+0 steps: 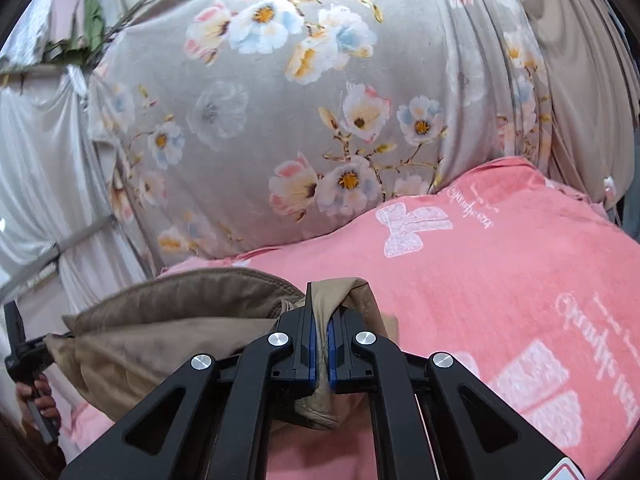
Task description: Fold large clothes
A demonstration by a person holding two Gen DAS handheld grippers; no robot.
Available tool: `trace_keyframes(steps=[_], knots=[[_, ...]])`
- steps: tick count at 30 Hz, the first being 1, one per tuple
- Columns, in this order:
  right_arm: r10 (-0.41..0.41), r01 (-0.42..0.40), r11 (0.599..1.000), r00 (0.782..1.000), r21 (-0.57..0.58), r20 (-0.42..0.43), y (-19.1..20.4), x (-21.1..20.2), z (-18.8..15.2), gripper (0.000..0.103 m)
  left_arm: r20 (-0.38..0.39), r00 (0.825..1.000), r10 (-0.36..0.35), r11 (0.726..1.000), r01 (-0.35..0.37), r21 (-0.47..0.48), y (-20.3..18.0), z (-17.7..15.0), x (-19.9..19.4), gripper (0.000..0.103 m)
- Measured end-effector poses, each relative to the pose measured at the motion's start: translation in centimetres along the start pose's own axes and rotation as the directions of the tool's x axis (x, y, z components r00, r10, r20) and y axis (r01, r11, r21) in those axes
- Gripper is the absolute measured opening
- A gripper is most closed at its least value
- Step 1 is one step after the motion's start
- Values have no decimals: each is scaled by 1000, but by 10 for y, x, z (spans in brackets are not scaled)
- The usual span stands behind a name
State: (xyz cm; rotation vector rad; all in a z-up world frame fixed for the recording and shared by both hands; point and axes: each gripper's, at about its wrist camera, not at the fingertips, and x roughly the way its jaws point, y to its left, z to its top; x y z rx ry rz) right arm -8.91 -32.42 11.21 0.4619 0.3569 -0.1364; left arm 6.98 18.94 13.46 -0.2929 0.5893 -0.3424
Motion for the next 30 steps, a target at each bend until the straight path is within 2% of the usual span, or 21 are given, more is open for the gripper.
trace_keyframes(steps=[2,3,5,6,7,8,12,13,17,22,26,30], knots=[[-6,10,997,998,78,-57,-17,50,10,3,-31,998,49,999,-49,-4,-1,13,40,5],[-18,29,993,995,112,-98,-26,80,11,3,-67,992,107,994,-106,20,-4,19,77,5],[-54,80,986,983,148,-173,-40,136,6,3,-109,976,191,981,-185,59,-8,19,125,5],[-67,99,983,977,155,-202,-44,155,3,3,-135,959,249,967,-239,86,-11,16,161,5],[-83,125,978,968,165,-237,-50,175,-4,3,-156,948,277,959,-265,97,-10,13,180,5],[-93,146,973,957,178,-274,-56,197,-11,3,-201,927,317,947,-299,117,-8,7,213,5],[-137,218,958,920,188,-366,-72,251,-42,3,-309,864,397,918,-372,137,11,-20,284,6],[-141,228,954,914,195,-380,-76,261,-49,3,-327,854,405,914,-379,141,16,-27,297,6],[-139,239,948,903,209,-406,-85,280,-65,3,-325,845,425,905,-392,165,20,-41,315,7],[-187,258,958,895,127,-405,-76,290,-75,2,-304,834,461,886,-411,217,18,-51,329,7],[-178,241,962,907,126,-382,-76,286,-76,5,-285,836,469,880,-416,228,16,-55,329,7],[-96,180,960,931,214,-352,-84,265,-65,13,-279,853,440,896,-396,203,20,-53,320,8]])
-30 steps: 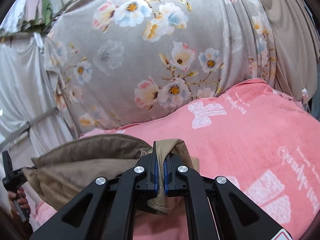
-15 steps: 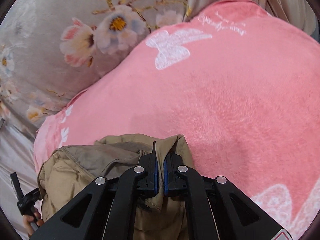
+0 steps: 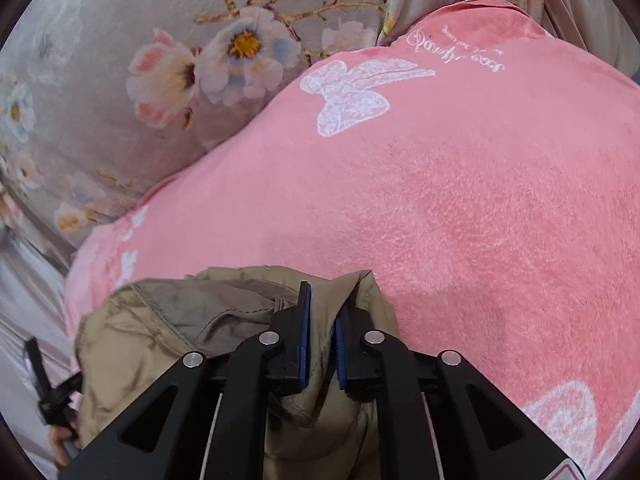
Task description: Fold large clothes
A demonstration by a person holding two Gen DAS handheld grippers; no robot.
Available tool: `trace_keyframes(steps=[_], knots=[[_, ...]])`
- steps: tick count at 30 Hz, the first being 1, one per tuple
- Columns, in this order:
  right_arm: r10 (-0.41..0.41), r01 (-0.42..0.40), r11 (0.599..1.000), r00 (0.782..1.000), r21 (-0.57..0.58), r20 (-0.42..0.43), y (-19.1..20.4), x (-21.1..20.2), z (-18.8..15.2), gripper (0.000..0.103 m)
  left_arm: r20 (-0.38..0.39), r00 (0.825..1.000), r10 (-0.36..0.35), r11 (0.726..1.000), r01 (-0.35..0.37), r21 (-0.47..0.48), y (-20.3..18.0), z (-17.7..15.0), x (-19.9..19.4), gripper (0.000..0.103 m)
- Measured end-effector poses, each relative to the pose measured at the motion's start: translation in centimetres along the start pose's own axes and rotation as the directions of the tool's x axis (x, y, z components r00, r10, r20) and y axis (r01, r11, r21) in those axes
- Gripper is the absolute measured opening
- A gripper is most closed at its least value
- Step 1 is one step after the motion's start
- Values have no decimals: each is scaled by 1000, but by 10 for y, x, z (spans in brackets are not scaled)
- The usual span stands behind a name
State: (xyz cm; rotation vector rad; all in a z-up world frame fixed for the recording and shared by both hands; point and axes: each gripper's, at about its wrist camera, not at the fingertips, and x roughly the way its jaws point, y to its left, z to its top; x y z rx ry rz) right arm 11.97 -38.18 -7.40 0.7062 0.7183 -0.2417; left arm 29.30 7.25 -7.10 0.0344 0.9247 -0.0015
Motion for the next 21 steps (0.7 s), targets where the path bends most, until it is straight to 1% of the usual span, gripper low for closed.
trace_keyframes(steps=[1,2,3,4,5,6,7,8,9,10,11,12,13,14,16,17,19,21], knots=[[21,-21,1000,1000,16,2,-1,-5,2,15,4,1000,-5,1000,5,-5,2,-1,-3,11],[54,-54,998,999,37,6,-5,-15,4,19,5,1000,-7,1000,7,-5,4,-1,-6,14],[67,-67,997,998,47,13,-5,-22,6,29,10,1000,-12,1000,12,-3,6,-1,-11,15],[74,-75,996,997,57,29,-7,-32,8,36,14,1000,-13,1000,13,-3,10,0,-18,21],[83,-86,994,995,64,58,-9,-47,11,46,18,1000,2,1000,-2,-6,14,0,-24,51],[97,-102,993,992,65,79,-10,-58,13,47,48,998,50,999,-49,-16,20,2,-37,70],[104,-111,992,989,64,104,-10,-71,17,47,109,991,77,997,-75,-30,28,3,-54,86],[94,-103,993,988,63,124,-10,-82,19,47,163,983,89,996,-84,-33,33,4,-68,84],[58,-65,997,987,45,150,-6,-95,22,47,212,970,121,993,-117,-28,38,7,-86,84],[5,-5,1000,983,-2,184,3,-108,23,47,239,961,141,990,-139,-26,41,10,-100,83],[-35,51,997,975,-66,219,17,-118,21,47,256,957,136,991,-133,-29,43,14,-113,76],[-55,84,990,970,-113,237,30,-122,18,46,270,957,102,995,-99,-27,41,18,-127,72],[-74,120,978,965,-174,250,49,-123,14,46,276,959,68,998,-67,-13,33,21,-138,70],[-79,141,961,965,-238,251,70,-120,7,43,279,959,48,999,-51,3,25,24,-144,69],[-69,149,927,970,-344,232,104,-105,-7,33,279,960,-14,997,-7,75,-13,26,-153,67],[-66,150,907,974,-394,218,123,-95,-15,26,271,962,-37,995,10,99,-28,26,-153,67],[-38,107,870,988,-481,150,159,-65,-32,22,234,968,-88,986,50,161,-69,24,-143,65],[-38,88,846,994,-526,106,178,-41,-45,21,184,977,-108,976,69,205,-104,19,-125,63]])
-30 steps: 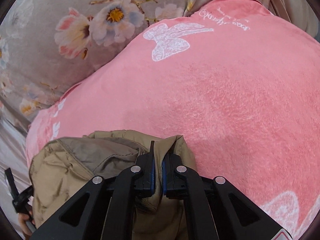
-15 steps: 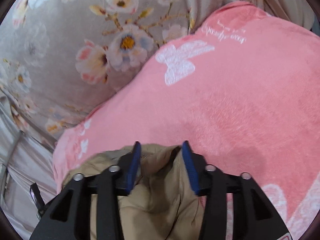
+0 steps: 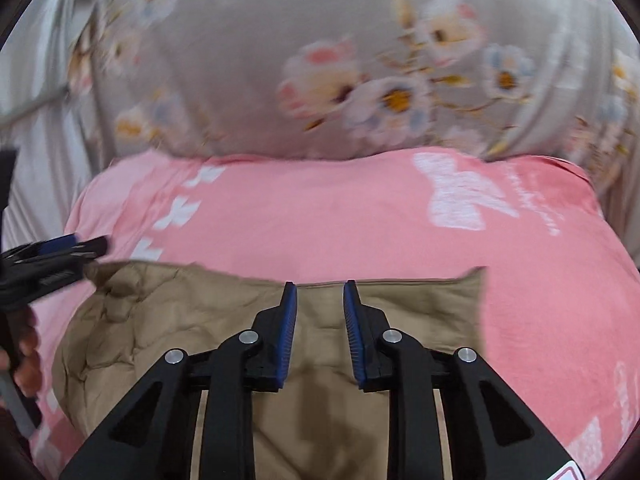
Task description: Fold large clothes
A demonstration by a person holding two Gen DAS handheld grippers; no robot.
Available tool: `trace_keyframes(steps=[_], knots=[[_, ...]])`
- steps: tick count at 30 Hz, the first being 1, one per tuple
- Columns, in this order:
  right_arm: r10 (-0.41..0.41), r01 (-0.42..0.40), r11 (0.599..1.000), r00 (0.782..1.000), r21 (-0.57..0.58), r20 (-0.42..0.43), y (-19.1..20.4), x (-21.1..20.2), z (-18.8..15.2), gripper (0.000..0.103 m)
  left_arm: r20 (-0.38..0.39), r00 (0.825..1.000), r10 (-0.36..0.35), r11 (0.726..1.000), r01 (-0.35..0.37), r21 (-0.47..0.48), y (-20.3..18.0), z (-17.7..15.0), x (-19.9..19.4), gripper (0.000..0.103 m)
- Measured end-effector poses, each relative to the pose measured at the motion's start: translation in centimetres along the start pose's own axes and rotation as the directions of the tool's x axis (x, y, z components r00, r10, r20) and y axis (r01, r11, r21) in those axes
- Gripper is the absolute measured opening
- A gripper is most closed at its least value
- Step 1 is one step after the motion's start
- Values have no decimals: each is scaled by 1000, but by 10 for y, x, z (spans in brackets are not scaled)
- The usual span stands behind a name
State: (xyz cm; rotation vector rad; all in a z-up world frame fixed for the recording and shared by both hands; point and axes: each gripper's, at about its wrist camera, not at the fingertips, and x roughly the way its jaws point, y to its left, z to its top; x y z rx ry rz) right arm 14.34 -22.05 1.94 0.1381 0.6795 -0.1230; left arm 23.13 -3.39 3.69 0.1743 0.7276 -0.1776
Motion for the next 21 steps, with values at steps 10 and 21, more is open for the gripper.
trace_keyframes(steps=[10,21], knots=[[-5,1,1000,990,-29,-143,20,81,-18,21,-138,990,-26,1000,27,11,-50,-26,75,62],[12,-8,1000,983,24,-181,12,116,-29,20,-145,989,-3,1000,5,10,-50,-35,102,62]])
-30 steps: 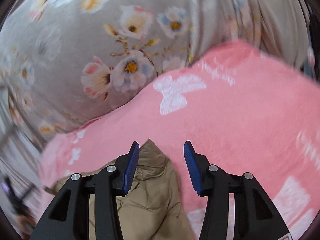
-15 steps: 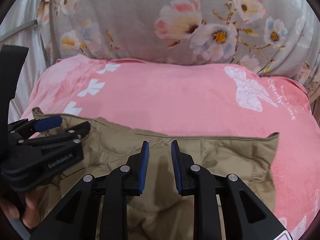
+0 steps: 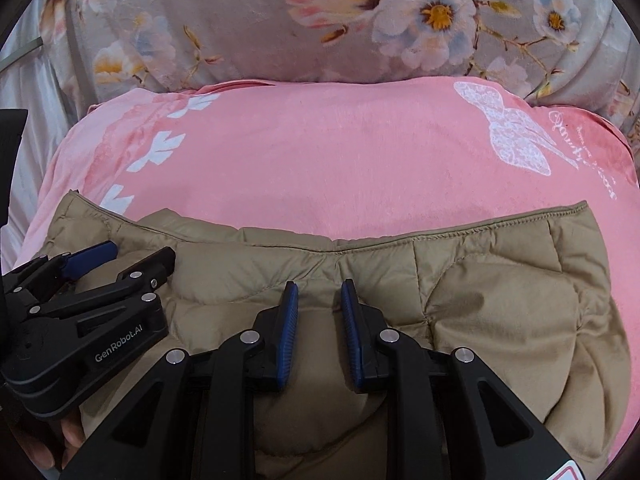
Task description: Fold large clothes
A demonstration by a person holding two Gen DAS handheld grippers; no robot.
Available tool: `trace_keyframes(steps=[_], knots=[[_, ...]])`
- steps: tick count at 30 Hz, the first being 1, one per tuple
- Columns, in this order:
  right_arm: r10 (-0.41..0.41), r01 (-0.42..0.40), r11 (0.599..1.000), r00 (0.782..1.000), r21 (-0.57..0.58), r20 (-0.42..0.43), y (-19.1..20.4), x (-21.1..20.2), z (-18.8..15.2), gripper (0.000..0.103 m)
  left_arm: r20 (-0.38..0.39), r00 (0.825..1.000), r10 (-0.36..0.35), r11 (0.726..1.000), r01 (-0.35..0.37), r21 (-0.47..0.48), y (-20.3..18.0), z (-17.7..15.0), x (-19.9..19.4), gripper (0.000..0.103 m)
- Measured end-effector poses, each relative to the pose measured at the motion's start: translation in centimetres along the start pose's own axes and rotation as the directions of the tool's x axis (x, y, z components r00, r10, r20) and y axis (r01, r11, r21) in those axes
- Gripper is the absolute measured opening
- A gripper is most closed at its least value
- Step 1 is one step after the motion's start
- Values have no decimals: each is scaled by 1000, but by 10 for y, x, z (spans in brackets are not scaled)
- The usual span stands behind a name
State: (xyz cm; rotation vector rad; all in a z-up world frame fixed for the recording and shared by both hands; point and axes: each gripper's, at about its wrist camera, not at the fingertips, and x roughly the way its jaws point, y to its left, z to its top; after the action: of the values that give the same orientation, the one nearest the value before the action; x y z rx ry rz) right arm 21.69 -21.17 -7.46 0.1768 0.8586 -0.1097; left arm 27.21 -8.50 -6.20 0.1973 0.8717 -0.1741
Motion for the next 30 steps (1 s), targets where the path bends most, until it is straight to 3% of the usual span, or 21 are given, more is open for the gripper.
trace_keyframes(steps=[22,24,26,30], knots=[[1,-1,1000,1000,10,9,-1,19,-7,20,34,998,48,998,-49,25,-11,-6,19,63],[40,-39,998,999,39,-21,-11,9,-1,17,11,1000,-5,1000,5,9,-1,-4,13,64],[39,-43,997,998,70,45,-27,-26,10,17,8,999,-44,999,44,-24,18,-1,-4,63],[-84,69,993,984,96,156,-66,-75,30,22,66,997,28,998,-23,-61,70,14,-34,63]])
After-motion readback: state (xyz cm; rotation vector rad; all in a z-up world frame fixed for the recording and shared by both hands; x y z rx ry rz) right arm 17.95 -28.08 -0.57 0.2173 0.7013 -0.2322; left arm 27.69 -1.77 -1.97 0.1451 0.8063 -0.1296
